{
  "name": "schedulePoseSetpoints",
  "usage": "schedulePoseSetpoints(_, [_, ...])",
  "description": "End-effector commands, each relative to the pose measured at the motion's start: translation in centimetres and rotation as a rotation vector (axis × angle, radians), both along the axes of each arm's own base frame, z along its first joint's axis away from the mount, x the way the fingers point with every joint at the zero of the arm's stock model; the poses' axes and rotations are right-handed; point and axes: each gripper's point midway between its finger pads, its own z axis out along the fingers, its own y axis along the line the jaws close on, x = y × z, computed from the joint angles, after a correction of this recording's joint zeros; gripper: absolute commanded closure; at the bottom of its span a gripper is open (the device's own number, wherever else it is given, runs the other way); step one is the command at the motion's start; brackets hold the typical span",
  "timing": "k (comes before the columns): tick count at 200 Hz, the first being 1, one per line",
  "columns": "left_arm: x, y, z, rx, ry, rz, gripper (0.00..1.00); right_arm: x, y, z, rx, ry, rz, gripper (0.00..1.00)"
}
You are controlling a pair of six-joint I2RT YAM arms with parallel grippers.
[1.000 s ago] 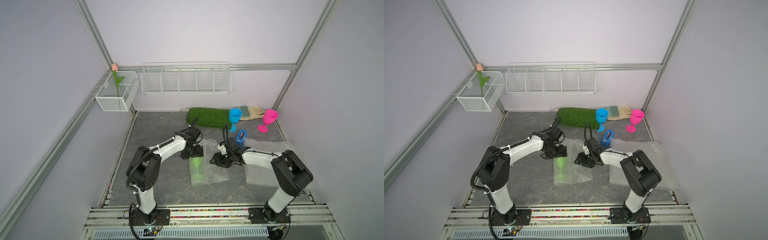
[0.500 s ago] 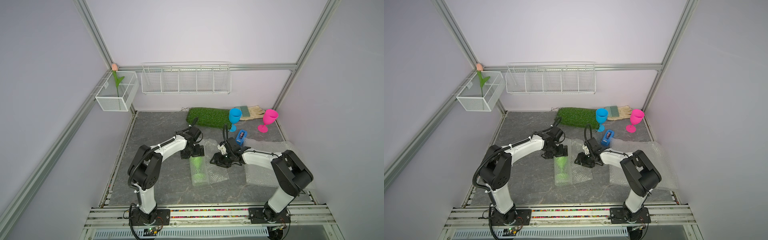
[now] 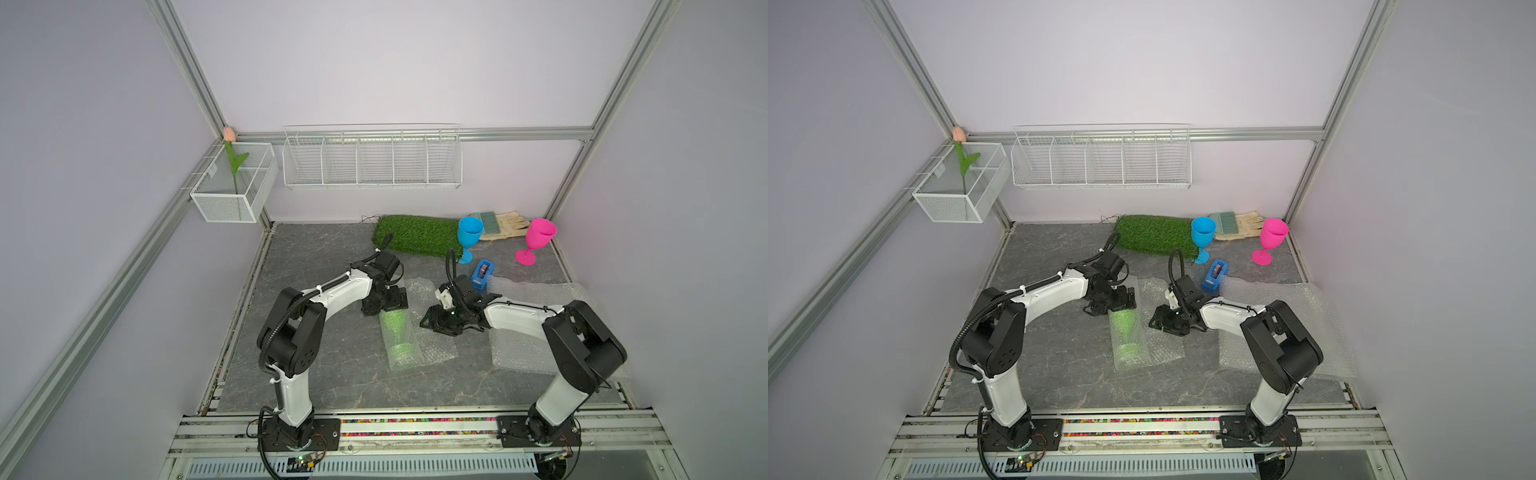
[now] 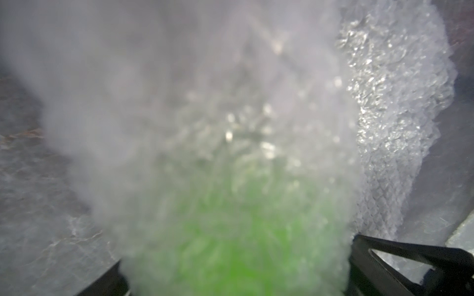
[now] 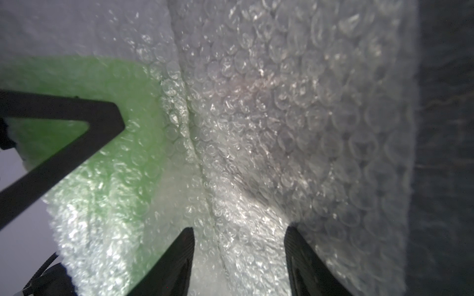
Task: Wrap wine glasses in bubble wrap
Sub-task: Wrap the wine glass in bubble wrap.
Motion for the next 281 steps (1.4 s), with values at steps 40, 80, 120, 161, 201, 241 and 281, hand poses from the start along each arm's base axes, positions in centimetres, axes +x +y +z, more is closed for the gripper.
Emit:
schedulePoseSetpoints(40, [-1.1, 3.2, -3.1, 0.217, 0.064, -0.011, 0.07, -1.3, -1.6, -0.3, -0.063, 0.038, -0.013, 0.4])
schedulePoseSetpoints(80, [-1.3, 3.1, -3.3, 0.229, 0.074, -0.024, 0.12, -1.1, -1.8, 1.0, -0.067, 0.007, -0.015, 0.4])
schedulePoseSetpoints(120, [-1.2, 3.0, -2.7, 0.226, 0.061, -0.045, 0.21, -0.2, -1.2, 2.9, -0.041, -0.045, 0.002, 0.4])
schedulePoseSetpoints(161, [-1.4, 3.1, -2.5, 0.236, 0.069, -0.07, 0.24, -0.6, -2.2, 2.7, -0.097, -0.041, 0.015, 0.4])
schedulePoseSetpoints(201, [-1.6, 3.0, -2.8, 0.237, 0.083, -0.077, 0.24, -2.4, -2.6, 1.0, -0.106, 0.029, 0.051, 0.39])
schedulePoseSetpoints(241, [-1.8, 3.1, -3.0, 0.239, 0.088, -0.077, 0.26, -6.2, -1.1, -0.5, 0.062, 0.162, 0.116, 0.39])
schedulePoseSetpoints(281, [-1.7, 3.1, -2.9, 0.239, 0.086, -0.075, 0.27, -6.8, 0.7, 0.1, 0.211, 0.185, 0.112, 0.43])
